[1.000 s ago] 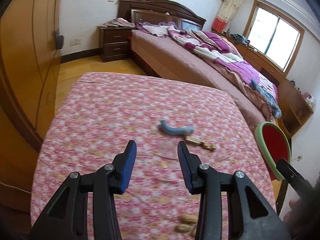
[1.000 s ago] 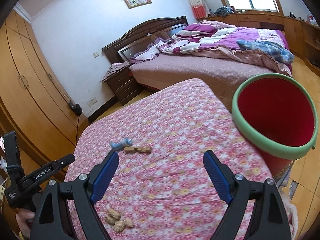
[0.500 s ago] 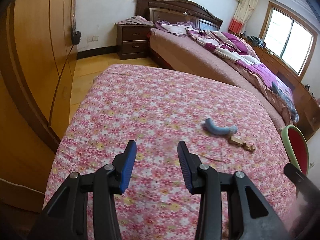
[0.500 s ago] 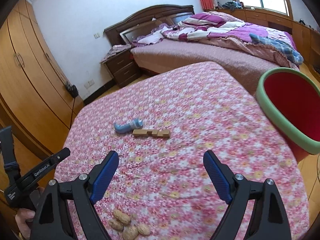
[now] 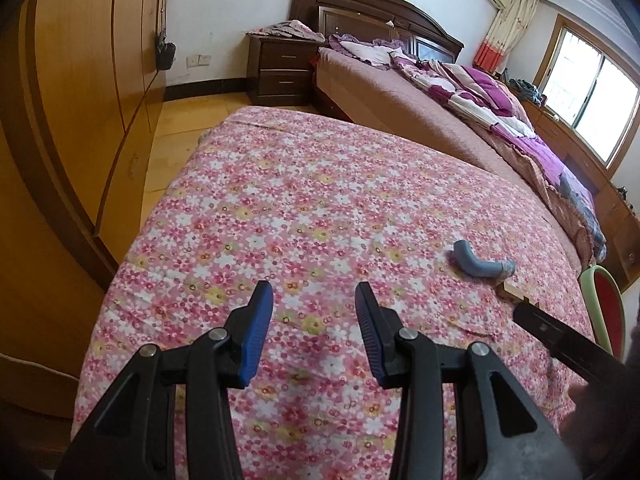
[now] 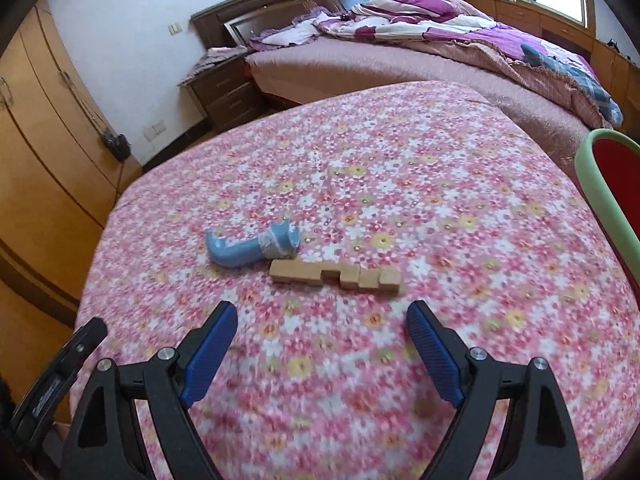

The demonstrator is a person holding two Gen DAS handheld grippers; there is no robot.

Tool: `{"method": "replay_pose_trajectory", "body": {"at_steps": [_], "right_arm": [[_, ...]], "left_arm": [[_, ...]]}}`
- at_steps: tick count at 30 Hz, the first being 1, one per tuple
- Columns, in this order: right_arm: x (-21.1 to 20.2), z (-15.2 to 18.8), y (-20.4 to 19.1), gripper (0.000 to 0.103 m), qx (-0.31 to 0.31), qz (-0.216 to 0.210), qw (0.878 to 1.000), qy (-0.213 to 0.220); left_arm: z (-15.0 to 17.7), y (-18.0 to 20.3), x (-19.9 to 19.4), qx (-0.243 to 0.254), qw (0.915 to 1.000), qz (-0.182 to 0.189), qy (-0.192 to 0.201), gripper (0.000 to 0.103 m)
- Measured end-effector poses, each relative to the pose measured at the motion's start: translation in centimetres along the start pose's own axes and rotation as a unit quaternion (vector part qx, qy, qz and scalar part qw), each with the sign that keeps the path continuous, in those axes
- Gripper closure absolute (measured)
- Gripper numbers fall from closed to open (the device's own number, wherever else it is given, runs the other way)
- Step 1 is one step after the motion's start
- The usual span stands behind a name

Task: Collect trash
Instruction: 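Grasp the wooden stick with the right tool while the left tool grasps the blue plastic pipe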

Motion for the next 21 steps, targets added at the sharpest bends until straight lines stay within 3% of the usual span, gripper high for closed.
{"method": "replay_pose_trajectory", "body": {"at_steps": [11, 13, 15, 21], "right_arm": [[2.4, -1.9, 0.0, 0.014, -0.035, 0.068, 0.997, -0.007], [2.5, -2.0, 0.0, 0.018, -0.042, 0.074, 0.996, -0.009], [2.4, -2.1, 0.0, 0.024, -0.041, 0.078, 0.996, -0.005], [1.8, -2.1, 0.5, 0.024, -0.032, 0.052, 0.998, 0.000]], "left_arm": [[0.1, -0.4, 1.2, -0.010, 0.9998, 0.009, -0.012, 0.060], [0.2, -0.3, 1.3, -0.009, 0.9998, 0.008, -0.015, 0.060], [0.4, -0.1, 1.5, -0.006, 0.9998, 0.008, -0.018, 0.060], [0.8, 0.8, 1.3, 0.009, 0.9997, 0.010, -0.022, 0.060]]}}
Point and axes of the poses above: each gripper's, at about its wrist camera, not at the fingertips, and x roughly the way its jaws point, y to its right, z to its underside, the point moved 8 cm from there along x, roughly the way its jaws point, and after that the axes turned 14 degrees about -x, right-handed, at the moved point
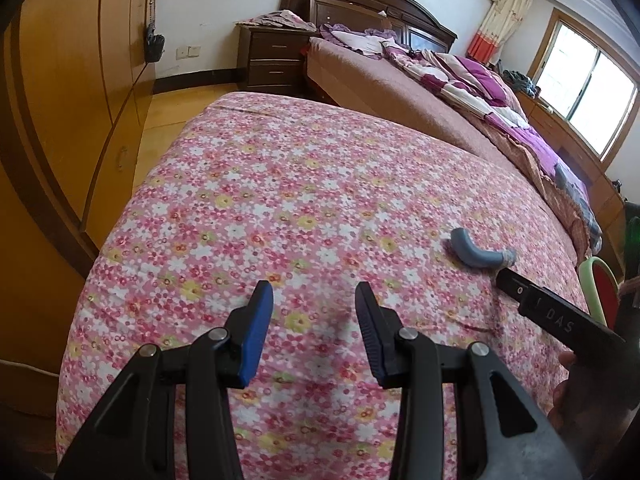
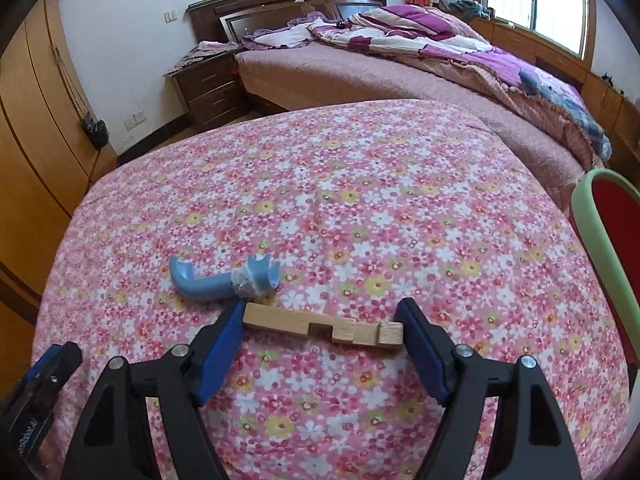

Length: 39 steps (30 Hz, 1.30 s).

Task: Collect trash
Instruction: 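Grasp the wooden stick with the right tool while the left tool grasps the blue plastic pipe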

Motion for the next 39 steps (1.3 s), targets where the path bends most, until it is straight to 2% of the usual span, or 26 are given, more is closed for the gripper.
{"method": "replay_pose_trajectory", "body": {"at_steps": [4, 7, 10, 12, 17, 21, 27, 31, 38, 39], "right_arm": [[-1.2, 0.4, 1.3, 0.024, 0.017, -0.022, 1.000, 0.009], [-2.7, 0.5, 3.1, 0.024, 0.034, -0.031, 0.998, 0.031], [-4.1, 0.4, 5.1, 0.024, 0.042, -0.024, 0.997, 0.054], [-4.8, 0.2, 6.1, 0.024, 0.044, -0.019, 0.997, 0.064], [-6.3, 0.6, 8.8, 0.024, 0.049, -0.007, 0.995, 0.088], [-6.9, 1.0, 10.7, 0.024, 0.055, -0.006, 0.994, 0.098], [-6.7, 1.5, 12.1, 0.024, 0.068, -0.025, 0.992, 0.101], [-6.0, 1.7, 12.2, 0.024, 0.066, -0.039, 0.992, 0.097], [-5.4, 1.8, 12.3, 0.024, 0.060, -0.046, 0.992, 0.102], [-5.3, 1.8, 12.4, 0.024, 0.059, -0.046, 0.992, 0.102]], "left_arm": [[0.2, 1.0, -0.1, 0.003, 0.9999, 0.013, -0.006, 0.055], [0.3, 1.9, -0.2, 0.004, 0.9996, 0.025, -0.011, 0.052], [0.6, 3.2, -0.1, 0.009, 0.9990, 0.039, -0.020, 0.047], [0.8, 4.2, 0.1, 0.016, 0.9986, 0.045, -0.024, 0.040], [1.4, 6.9, 0.6, 0.035, 0.9972, 0.056, -0.036, 0.034], [1.8, 9.4, 1.3, 0.049, 0.9956, 0.069, -0.040, 0.023], [1.7, 12.8, 3.3, 0.076, 0.9947, 0.066, -0.025, 0.022], [1.6, 14.4, 4.8, 0.086, 0.9936, 0.067, -0.031, 0.022], [2.3, 15.1, 6.9, 0.101, 0.9924, 0.050, -0.049, 0.022], [2.2, 15.1, 6.9, 0.103, 0.9925, 0.051, -0.043, 0.022]]}}
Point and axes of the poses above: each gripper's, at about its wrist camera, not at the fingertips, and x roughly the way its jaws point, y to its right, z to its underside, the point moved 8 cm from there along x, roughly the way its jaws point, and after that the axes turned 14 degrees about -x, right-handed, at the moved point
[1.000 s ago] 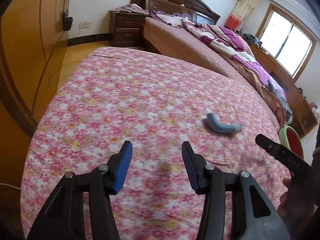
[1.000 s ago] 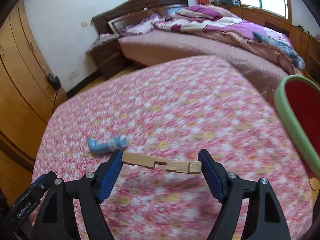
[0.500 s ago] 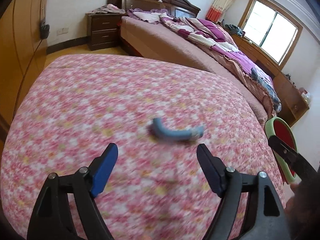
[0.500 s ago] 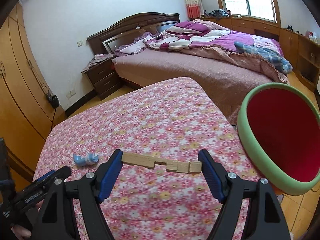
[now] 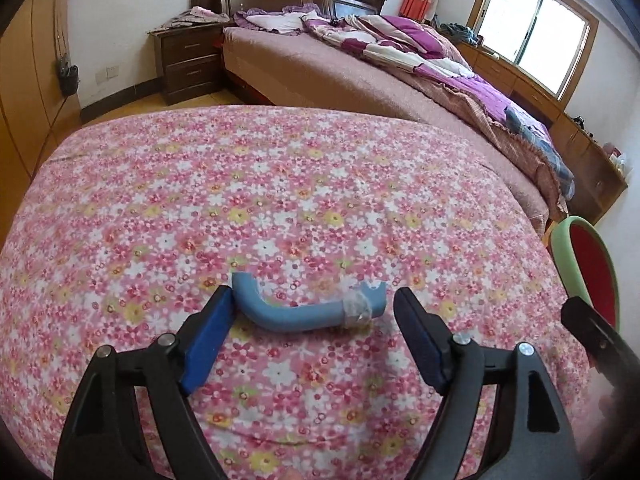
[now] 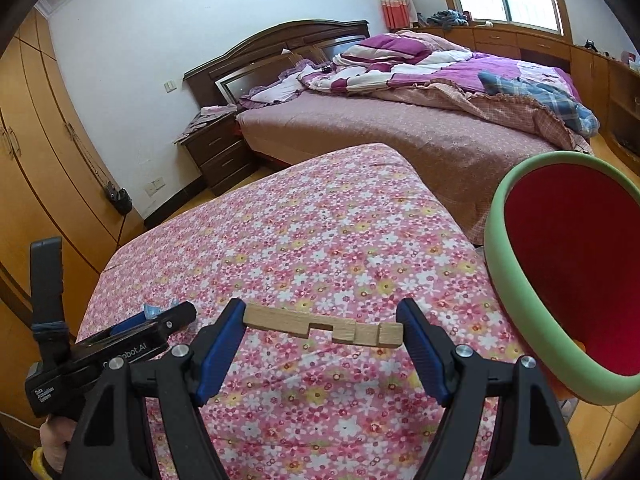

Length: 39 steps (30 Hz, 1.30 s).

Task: Collect trash
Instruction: 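Grasp the wooden stick with the right tool while the left tool grasps the blue plastic pipe, then carry the wooden stick and blue pipe over the red bucket and open both tools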

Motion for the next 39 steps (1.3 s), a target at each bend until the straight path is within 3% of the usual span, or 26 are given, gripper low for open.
{"method": "replay_pose_trajectory", "body": {"at_steps": [2, 3, 10, 18, 29, 39], "right_arm": [[0.1, 0.1, 0.1, 0.024, 0.000, 0.000, 1.000, 0.000], [0.2, 0.1, 0.2, 0.024, 0.001, -0.001, 1.000, -0.001], [0.4, 0.5, 0.4, 0.024, 0.010, -0.006, 1.000, -0.005], [-0.8, 0.4, 0.5, 0.024, 0.021, -0.012, 1.000, 0.001], [-5.6, 0.6, 1.0, 0.024, 0.035, -0.016, 0.999, 0.029], [-10.3, 1.9, 3.9, 0.024, 0.066, -0.007, 0.996, 0.052]], "left_arm": [[0.1, 0.1, 0.0, 0.004, 1.0000, 0.000, 0.001, 0.023], [0.1, 0.1, 0.0, 0.005, 1.0000, -0.002, 0.004, 0.030], [0.1, 0.6, -0.6, 0.006, 0.9999, 0.012, 0.006, 0.030], [-0.1, 0.3, -4.7, -0.003, 0.9994, 0.028, 0.021, 0.030], [1.6, 1.0, -9.5, -0.022, 0.9982, 0.048, 0.030, 0.030], [3.4, 4.6, -13.2, 0.003, 0.9959, 0.078, 0.046, 0.030]]}}
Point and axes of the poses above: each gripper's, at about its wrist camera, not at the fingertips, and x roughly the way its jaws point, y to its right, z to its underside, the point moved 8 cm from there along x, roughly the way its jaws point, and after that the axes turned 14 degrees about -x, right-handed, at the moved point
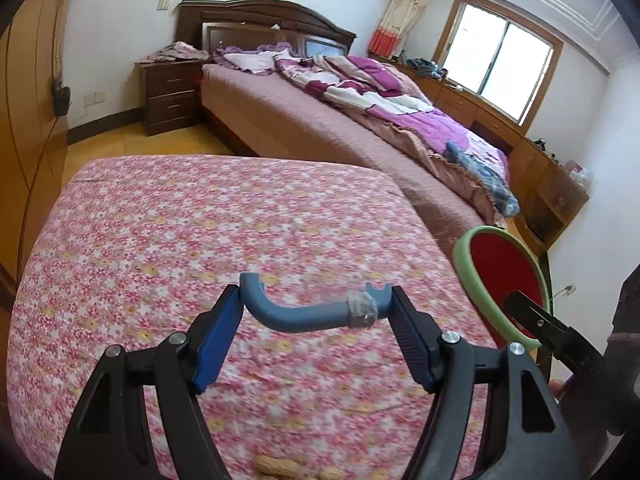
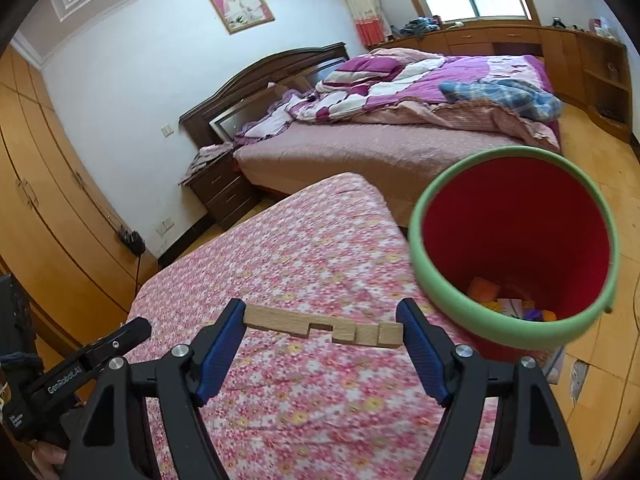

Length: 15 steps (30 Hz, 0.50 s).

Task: Collect trash
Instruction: 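Carry the wooden stick and blue pipe over the red bucket and open both tools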

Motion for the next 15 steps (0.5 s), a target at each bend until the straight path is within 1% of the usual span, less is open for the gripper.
{"method": "replay_pose_trajectory", "body": {"at_steps": [9, 15], "right_arm": [[-3.8, -0.3, 3.5, 0.024, 0.006, 0.018, 0.999, 0.026], [-5.6, -0.8, 5.8, 0.024, 0.007, 0.034, 0.999, 0.039]], "left_arm": [[1.1, 3.7, -0.8, 0.015, 0.9997, 0.020, -0.006, 0.030], [1.6, 6.7, -0.5, 0.040, 0.9987, 0.029, -0.008, 0.030]]}}
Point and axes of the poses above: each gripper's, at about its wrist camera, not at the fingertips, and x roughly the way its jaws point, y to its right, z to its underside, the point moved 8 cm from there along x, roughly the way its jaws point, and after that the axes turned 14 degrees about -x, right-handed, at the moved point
